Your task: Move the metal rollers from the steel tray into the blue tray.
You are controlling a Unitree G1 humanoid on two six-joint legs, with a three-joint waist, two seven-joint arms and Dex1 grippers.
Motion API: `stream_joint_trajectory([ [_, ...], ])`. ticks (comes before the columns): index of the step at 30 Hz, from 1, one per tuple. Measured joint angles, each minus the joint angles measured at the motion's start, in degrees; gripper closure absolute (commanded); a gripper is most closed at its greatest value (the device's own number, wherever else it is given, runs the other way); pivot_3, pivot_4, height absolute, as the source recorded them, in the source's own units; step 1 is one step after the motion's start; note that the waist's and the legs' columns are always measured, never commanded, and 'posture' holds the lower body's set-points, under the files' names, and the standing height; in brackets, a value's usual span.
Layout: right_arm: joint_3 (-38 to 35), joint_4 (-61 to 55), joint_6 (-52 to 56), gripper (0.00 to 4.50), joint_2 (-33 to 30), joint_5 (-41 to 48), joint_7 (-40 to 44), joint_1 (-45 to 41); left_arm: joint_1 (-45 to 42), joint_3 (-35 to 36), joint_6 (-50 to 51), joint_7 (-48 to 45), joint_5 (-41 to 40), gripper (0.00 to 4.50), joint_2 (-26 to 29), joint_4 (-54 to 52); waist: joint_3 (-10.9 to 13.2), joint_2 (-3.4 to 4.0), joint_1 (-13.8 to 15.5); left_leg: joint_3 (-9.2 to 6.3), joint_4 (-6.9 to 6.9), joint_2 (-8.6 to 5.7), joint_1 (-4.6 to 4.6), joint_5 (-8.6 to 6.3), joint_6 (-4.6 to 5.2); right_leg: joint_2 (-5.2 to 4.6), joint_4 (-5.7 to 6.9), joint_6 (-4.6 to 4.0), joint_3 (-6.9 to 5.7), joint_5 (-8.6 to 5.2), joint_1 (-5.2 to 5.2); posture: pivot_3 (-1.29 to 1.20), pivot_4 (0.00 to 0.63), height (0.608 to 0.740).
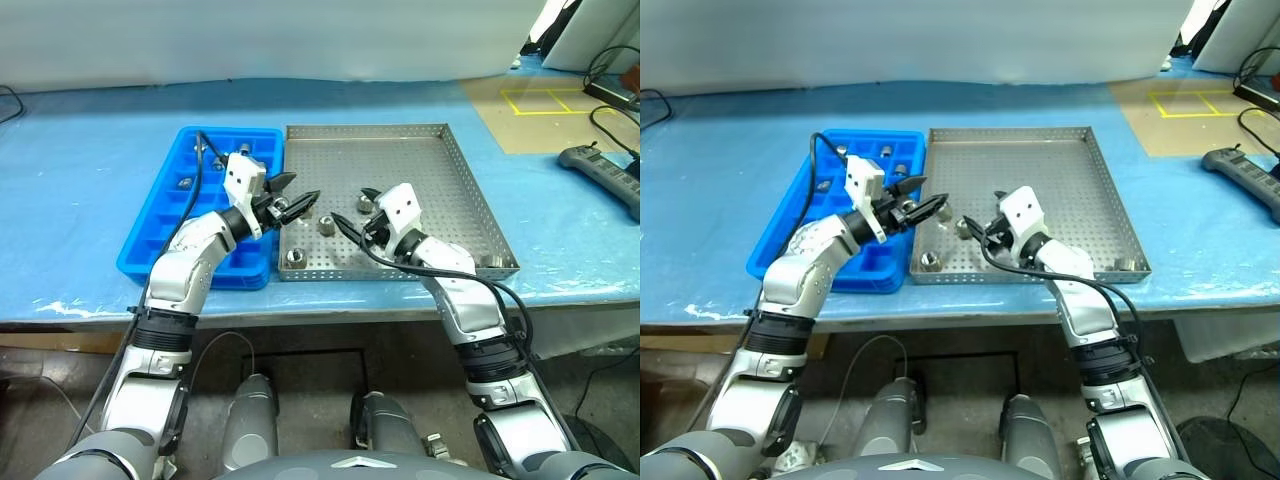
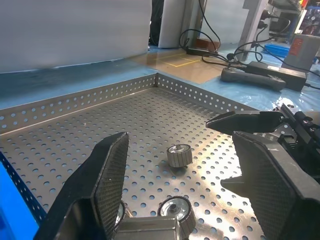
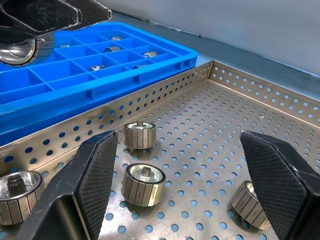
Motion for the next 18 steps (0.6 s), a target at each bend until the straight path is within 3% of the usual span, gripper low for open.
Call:
stream_joint_trajectory([
  [18,0.1,0.7,-0.5,0.40,0.3,0.0,0.3,-0.6,0.1,2.0,0.0,-0.7,-1.6,1.00,-0.1,1.0,0.0,0.00,0.0,0.00,-0.01,0.00,0.00,0.00,0.00,0.00,-0.01,0.00,0.00,0.00,-0.01,0.02,0.150,0.740],
])
